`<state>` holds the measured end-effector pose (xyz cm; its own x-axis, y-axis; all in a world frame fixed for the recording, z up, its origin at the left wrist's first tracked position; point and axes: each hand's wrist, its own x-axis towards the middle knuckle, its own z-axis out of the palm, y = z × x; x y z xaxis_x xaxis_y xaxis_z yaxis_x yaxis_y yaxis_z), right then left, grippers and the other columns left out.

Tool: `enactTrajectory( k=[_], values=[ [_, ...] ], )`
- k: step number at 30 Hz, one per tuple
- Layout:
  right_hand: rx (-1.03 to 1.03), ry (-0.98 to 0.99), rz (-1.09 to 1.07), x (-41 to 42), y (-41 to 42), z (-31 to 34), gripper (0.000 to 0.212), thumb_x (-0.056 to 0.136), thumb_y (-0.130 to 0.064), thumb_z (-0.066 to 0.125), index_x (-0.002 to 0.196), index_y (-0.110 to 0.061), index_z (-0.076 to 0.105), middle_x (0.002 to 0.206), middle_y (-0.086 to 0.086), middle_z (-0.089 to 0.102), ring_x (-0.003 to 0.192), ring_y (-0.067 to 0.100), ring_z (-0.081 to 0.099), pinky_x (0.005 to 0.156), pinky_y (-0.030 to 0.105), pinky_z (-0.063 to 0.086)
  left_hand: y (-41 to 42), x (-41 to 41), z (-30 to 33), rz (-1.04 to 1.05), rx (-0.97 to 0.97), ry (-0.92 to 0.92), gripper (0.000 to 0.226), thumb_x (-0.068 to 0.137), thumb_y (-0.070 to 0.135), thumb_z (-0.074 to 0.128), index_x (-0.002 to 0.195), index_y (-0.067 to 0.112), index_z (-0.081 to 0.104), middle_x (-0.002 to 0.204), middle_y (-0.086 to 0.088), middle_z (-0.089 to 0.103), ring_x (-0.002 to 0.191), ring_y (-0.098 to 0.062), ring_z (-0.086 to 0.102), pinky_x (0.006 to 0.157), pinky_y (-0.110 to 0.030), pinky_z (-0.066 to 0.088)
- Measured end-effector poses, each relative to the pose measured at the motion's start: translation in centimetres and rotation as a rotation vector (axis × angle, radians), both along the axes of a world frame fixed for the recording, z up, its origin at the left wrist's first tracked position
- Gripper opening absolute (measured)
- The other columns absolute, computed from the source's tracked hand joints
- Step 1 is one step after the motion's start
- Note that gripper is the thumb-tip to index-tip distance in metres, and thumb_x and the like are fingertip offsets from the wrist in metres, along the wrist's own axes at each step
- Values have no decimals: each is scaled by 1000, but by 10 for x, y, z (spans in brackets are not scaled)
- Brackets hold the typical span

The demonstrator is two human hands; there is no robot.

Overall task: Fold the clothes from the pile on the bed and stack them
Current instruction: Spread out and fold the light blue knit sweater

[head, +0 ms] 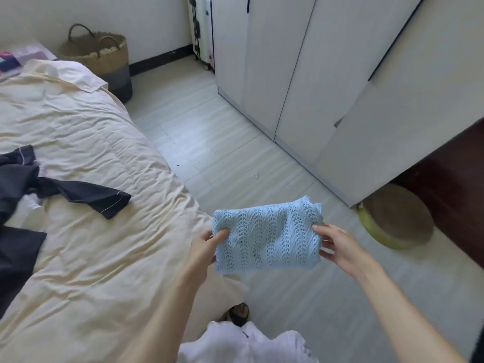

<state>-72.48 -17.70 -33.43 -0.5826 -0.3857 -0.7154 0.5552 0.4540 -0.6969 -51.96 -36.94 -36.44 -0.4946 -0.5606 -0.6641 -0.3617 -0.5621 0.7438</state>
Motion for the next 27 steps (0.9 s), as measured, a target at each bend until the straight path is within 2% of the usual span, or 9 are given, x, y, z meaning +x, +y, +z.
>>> enactTrajectory(
  k=[4,7,12,15,17,20,23,27],
  values=[
    [2,-26,38,-59,-7,-6,10,86,-15,62,96,-16,66,71,-3,68,64,11,60,62,26,43,-2,-49,-1,22,6,-19,8,89,18,61,94,15,66,85,1,71,75,-10,65,65,-29,47],
    [18,-31,110,-108,-21,-12,9,86,-15,63,94,-17,66,68,-5,68,63,10,60,63,26,44,1,-85,-8,99,25,-52,10,89,19,62,97,15,65,94,-2,70,86,-16,63,76,-33,49],
    [15,-8,313,-197,-51,-18,7,87,-16,63,94,-16,65,73,-5,70,69,12,62,67,27,46,14,-150,-19,295,49,-49,18,90,20,62,106,12,63,101,-5,69,92,-19,64,78,-36,51],
    [44,33,488,-245,-71,-12,8,87,-17,64,95,-17,67,75,-6,73,69,11,65,67,28,46,34,-187,-20,441,110,-41,20,90,20,62,108,11,62,102,-7,69,91,-21,64,87,-43,50],
    [57,57,612,-271,-90,-7,7,88,-17,63,94,-16,67,76,-6,73,70,12,65,68,29,46,46,-206,-22,543,151,-36,19,89,21,63,106,13,62,102,-6,69,89,-19,64,83,-41,52],
    [77,99,774,-296,-130,-6,7,90,-16,61,94,-14,67,77,-4,71,72,14,63,67,28,45,56,-221,-24,659,173,-16,16,87,23,65,102,16,61,104,-5,68,88,-17,65,65,-31,54],
    [89,108,933,-293,-178,-12,6,91,-14,59,91,-14,66,78,-2,69,71,14,61,65,27,45,56,-223,-28,835,197,0,19,87,22,65,104,17,58,105,-3,66,94,-18,64,65,-31,51],
    [86,128,1143,-261,-249,-23,7,92,-14,58,90,-14,65,81,1,66,72,14,59,64,27,44,47,-213,-34,1070,232,20,23,88,19,64,108,15,54,101,-5,66,87,-20,63,64,-30,51]
  ],
)
